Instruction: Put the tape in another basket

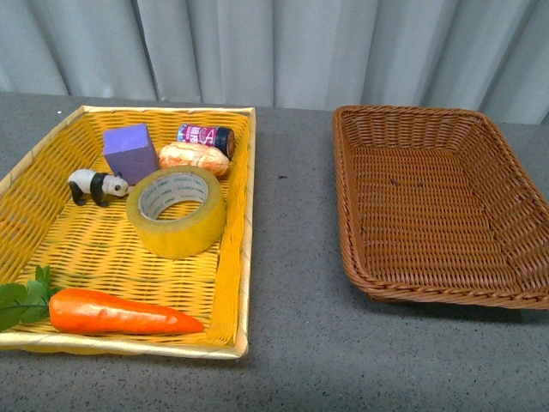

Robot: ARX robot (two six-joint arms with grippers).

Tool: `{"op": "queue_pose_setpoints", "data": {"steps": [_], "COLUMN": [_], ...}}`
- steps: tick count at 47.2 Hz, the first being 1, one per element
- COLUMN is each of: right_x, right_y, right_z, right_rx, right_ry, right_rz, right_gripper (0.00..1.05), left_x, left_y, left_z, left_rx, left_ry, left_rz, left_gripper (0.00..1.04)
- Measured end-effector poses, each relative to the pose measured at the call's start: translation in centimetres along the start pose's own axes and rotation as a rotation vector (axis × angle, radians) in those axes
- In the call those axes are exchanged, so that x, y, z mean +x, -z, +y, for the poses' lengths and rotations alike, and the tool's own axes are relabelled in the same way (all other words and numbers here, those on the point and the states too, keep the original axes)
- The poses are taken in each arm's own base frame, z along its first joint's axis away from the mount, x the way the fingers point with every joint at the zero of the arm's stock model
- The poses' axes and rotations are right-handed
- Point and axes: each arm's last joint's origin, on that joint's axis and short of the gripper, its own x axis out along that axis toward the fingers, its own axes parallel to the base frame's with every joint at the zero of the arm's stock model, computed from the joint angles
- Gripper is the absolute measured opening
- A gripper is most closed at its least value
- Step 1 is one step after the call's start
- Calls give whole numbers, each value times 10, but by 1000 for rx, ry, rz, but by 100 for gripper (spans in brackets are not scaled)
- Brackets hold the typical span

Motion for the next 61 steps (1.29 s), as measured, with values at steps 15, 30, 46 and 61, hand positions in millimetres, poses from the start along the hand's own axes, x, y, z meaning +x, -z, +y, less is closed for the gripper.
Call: {"op": "queue_pose_setpoints", "data": {"steps": [15,30,46,61], "right_x": [0,0,0,0], "right_y": [0,0,0,0], "right_z": [0,0,0,0], "right_rx": [0,0,0,0], "right_ry": [0,0,0,0], "right_rz": [0,0,0,0], "right_gripper": [96,96,96,96], "left_x": [0,0,0,0], "left_y": [0,0,0,0], "left_z": [0,0,0,0], "left_rx": [0,0,0,0], "left_ry": [0,0,0,0], "left_rz": [0,0,0,0], "left_gripper": [98,98,98,98]}}
